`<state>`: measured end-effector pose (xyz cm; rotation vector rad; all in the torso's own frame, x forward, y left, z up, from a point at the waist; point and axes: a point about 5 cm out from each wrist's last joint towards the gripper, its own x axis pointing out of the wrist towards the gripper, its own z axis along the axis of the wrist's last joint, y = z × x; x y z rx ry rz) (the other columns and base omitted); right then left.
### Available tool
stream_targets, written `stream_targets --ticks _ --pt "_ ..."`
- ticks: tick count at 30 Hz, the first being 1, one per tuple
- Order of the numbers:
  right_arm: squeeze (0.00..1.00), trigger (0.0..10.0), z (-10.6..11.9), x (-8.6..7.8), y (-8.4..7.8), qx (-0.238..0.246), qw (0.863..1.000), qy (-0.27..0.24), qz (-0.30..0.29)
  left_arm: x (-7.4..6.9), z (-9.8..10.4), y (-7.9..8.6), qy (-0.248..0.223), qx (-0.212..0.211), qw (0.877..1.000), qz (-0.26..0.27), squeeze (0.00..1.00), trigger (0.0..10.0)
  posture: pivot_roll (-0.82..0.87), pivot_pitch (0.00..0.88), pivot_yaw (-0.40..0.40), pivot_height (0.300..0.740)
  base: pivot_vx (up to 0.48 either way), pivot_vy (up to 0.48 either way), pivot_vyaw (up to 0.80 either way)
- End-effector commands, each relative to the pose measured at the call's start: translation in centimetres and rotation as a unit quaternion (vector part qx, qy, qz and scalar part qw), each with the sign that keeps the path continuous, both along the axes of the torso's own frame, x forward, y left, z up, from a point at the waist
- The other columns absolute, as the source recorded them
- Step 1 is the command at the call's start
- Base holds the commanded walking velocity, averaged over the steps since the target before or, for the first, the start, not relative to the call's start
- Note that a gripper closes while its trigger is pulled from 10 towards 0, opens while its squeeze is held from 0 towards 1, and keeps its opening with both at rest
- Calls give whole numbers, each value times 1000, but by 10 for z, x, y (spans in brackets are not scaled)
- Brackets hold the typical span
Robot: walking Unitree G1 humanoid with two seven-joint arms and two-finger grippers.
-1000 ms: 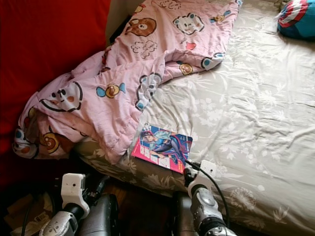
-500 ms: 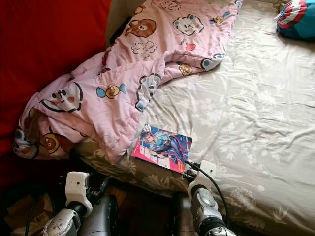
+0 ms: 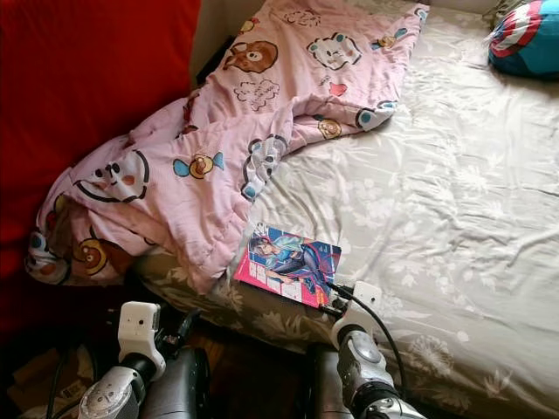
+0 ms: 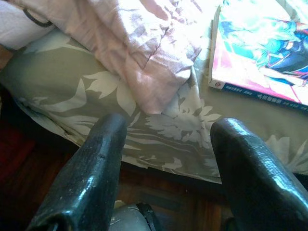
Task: Clean up the room
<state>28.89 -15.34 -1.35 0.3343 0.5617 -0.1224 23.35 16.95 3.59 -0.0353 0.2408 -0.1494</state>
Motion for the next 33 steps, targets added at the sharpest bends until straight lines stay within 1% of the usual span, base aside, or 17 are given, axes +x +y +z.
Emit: stream_targets --ticks 1,3,5,7,9,11,13,16,17,20,21,22,23,27,29,32,33 --pt "0 0 -5 -6 -3 -5 1000 9 -2 -4 -8 4 15 15 1000 2 0 10000 30 144 -8 612 0 0 0" --pt "0 0 -5 -6 -5 -8 1000 8 -3 -2 -10 3 17 14 1000 2 0 10000 25 131 -7 612 0 0 0" --pt "0 0 -2 -5 -8 -7 1000 -8 -11 1 -14 3 22 16 1000 3 0 10000 15 108 -4 612 0 0 0" --pt "0 0 2 -2 -11 -12 999 -36 -19 4 -18 6 27 18 999 6 0 10000 -1 85 -2 612 0 0 0" --pt "0 0 12 2 -15 -31 996 -86 -9 12 -19 8 28 15 999 14 0 10000 -20 53 1 612 0 0 0" --pt "0 0 17 3 -17 -44 992 -116 -2 19 -19 9 28 11 999 19 0 10000 -33 27 2 612 0 0 0" --pt "0 0 20 2 -20 -53 990 -134 -3 25 -21 9 30 8 999 25 0 10000 -42 0 1 612 0 0 0" --pt "0 0 21 2 -25 -57 989 -138 -7 30 -23 10 35 7 999 30 0 10000 -51 0 1 612 0 0 0" --pt "0 0 20 0 -30 -60 989 -132 -14 33 -27 10 46 7 998 36 0 10000 -65 0 -6 612 0 0 0" --pt "0 0 13 -6 -39 -68 991 -110 -23 33 -37 14 66 10 997 49 0 10000 -60 0 -15 612 0 0 0" --pt "0 510 10 -8 -41 -69 992 -101 -23 33 -39 15 70 10 996 54 0 10000 -60 0 -23 612 0 0 0" --pt "0 510 9 -10 -42 -69 993 -95 -23 33 -40 16 73 10 996 57 0 10000 -60 0 -23 612 0 0 0" --pt "0 10000 4 -12 -44 -71 994 -76 -16 31 -44 18 83 10 994 67 0 10000 -55 0 -32 612 0 0 0" --pt "0 10000 -3 -19 -46 -72 996 -50 -7 25 -53 22 108 14 991 83 0 10000 -52 0 -37 612 0 0 0" --pt "0 10000 -13 -28 -51 -79 997 -12 -9 19 -61 27 133 19 987 90 0 10000 -57 0 -31 627 0 0 0" --pt "0 10000 -17 -33 -53 -80 997 2 -10 17 -63 29 143 20 985 94 0 10000 -65 0 -22 637 0 0 0" --pt "0 10000 -22 -39 -56 -82 996 20 -9 15 -67 31 154 17 983 103 0 10000 -74 0 -15 642 0 0 0"
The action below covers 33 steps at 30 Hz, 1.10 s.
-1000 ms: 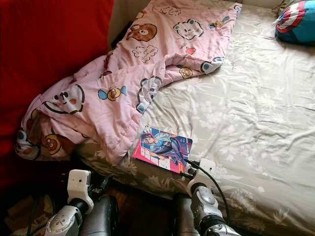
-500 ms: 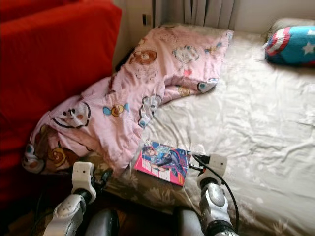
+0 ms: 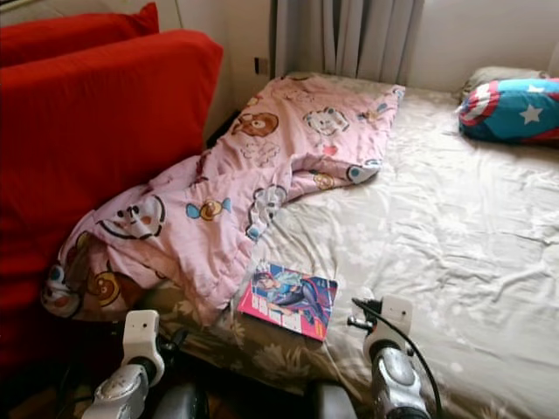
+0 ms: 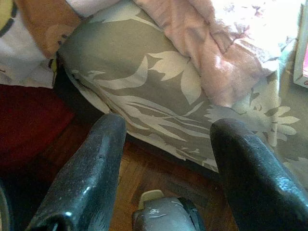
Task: Clean up the room
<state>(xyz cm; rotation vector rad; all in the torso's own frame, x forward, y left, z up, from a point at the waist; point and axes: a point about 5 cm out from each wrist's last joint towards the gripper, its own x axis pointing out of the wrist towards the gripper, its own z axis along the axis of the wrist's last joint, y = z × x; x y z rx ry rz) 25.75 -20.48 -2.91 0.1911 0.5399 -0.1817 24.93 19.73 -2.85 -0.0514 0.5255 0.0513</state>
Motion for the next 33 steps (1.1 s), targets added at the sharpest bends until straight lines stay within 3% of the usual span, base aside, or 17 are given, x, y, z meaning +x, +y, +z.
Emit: stream_targets --ticks 1,5,7,12,18,26,29,33 --pt "0 10000 -11 -14 -7 -8 999 41 -4 -4 -6 4 21 0 1000 14 0 10000 -75 0 -13 647 0 0 0" --pt "0 10000 -15 -20 -9 -10 998 56 -6 -7 -8 4 30 -2 999 17 0 10000 -79 0 -10 652 0 0 0" --pt "0 10000 -30 -44 -15 -8 995 97 -19 -20 -20 4 65 -5 998 20 0 10000 -99 0 -11 667 0 0 0" --pt "0 10000 -43 -65 -13 -7 991 134 -9 -35 -31 9 102 1 994 31 0 10000 -78 0 -4 687 0 0 0" --pt "0 10000 -49 -75 -14 -8 987 160 -12 -44 -36 13 124 6 992 35 0 10000 -76 0 6 701 0 0 0" --pt "0 10000 -49 -80 -27 -22 983 180 1 -62 -50 4 165 -4 985 43 0 10000 -27 0 -85 718 0 0 0" --pt "0 10000 -49 -83 -29 -22 982 187 9 -71 -54 3 177 -9 983 52 0 10000 -10 0 -104 718 0 0 0" --pt "0 10000 -55 -96 -30 -18 980 198 11 -94 -63 12 209 -5 976 60 0 10000 8 0 -103 718 0 0 0"
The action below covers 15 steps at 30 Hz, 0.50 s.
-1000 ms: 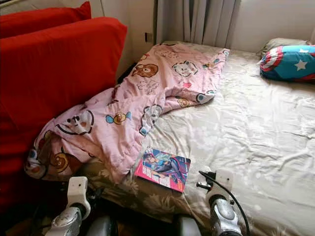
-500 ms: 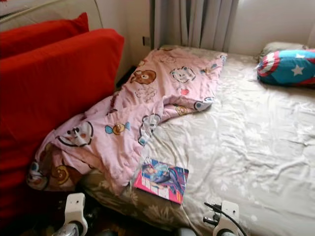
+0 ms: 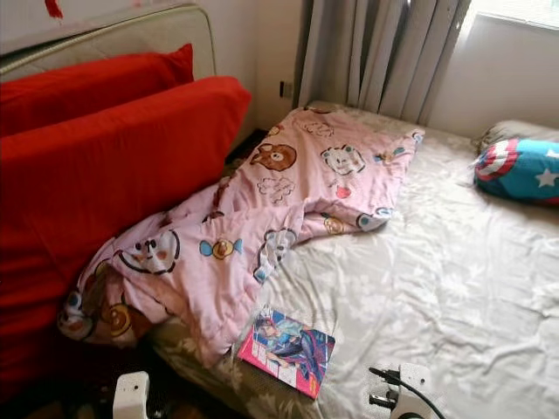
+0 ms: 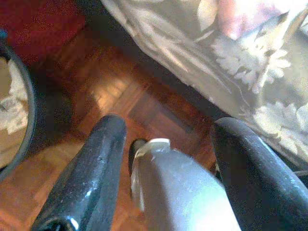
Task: Clean up the room
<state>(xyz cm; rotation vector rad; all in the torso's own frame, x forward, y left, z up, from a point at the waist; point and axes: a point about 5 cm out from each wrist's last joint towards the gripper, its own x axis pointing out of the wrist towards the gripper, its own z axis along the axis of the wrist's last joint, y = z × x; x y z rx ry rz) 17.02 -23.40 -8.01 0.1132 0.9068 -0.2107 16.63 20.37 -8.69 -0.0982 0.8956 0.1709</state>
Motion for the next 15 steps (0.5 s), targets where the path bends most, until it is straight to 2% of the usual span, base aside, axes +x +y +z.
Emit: stream_targets --ticks 1,10,15 --pt "0 10000 -5 -11 1 4 1000 16 3 -13 -5 7 26 7 1000 0 0 10000 10 0 -94 718 0 0 0" --pt "0 10000 -9 -19 7 6 1000 21 19 -20 -6 11 29 13 999 10 0 10000 -26 0 -64 718 0 0 0" --pt "0 10000 -10 -25 5 5 1000 21 19 -20 -7 6 28 9 999 -13 0 10000 -37 0 -61 718 0 0 800"
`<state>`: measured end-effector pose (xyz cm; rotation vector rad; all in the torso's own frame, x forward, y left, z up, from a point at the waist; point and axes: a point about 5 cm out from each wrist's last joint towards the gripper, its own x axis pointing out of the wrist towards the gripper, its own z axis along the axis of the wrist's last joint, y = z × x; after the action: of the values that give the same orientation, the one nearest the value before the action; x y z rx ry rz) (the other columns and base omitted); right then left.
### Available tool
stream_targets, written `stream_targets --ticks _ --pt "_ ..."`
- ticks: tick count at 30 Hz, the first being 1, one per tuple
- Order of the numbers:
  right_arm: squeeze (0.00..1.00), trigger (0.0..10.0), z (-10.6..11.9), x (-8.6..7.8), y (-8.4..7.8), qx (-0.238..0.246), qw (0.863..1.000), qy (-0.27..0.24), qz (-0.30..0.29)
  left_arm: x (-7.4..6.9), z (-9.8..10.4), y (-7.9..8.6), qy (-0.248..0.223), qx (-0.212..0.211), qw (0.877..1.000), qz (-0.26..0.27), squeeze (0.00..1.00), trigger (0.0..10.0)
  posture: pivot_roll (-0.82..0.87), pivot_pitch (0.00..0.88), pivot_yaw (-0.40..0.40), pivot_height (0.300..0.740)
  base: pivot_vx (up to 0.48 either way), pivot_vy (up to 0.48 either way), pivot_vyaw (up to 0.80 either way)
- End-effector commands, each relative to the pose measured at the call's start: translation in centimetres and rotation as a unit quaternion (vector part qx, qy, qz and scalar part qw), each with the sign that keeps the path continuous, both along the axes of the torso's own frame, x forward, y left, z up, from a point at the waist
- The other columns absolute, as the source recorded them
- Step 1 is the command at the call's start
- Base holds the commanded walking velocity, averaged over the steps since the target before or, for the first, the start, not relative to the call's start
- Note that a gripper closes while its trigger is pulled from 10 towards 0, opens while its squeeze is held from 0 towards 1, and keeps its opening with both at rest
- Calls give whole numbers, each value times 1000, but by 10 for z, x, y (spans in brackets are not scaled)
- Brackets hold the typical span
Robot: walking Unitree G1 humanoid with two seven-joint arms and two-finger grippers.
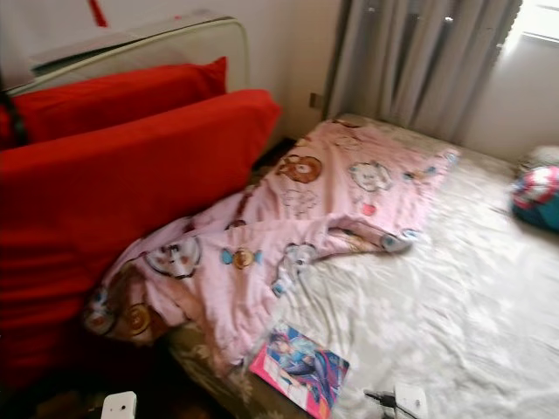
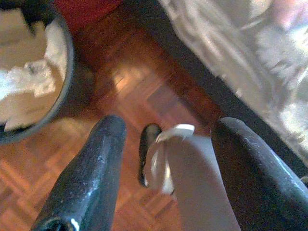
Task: Clean up the room
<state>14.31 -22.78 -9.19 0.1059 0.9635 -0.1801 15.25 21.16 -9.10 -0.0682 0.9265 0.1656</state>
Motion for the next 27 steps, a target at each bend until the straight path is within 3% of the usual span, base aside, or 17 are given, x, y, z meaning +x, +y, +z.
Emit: stream_targets --ticks 1,20,27 --pt "0 10000 1 3 -1 -1 1000 -5 5 -7 -3 -1 12 -1 1000 -2 0 10000 -41 0 -59 718 0 0 800" --pt "0 10000 -1 -3 3 0 1000 2 29 -15 -4 7 9 13 1000 -1 0 10000 -14 0 -49 718 0 0 768" --pt "0 10000 -1 -3 4 3 1000 1 29 -20 -5 8 12 11 1000 3 0 10000 -13 0 -55 718 0 0 0"
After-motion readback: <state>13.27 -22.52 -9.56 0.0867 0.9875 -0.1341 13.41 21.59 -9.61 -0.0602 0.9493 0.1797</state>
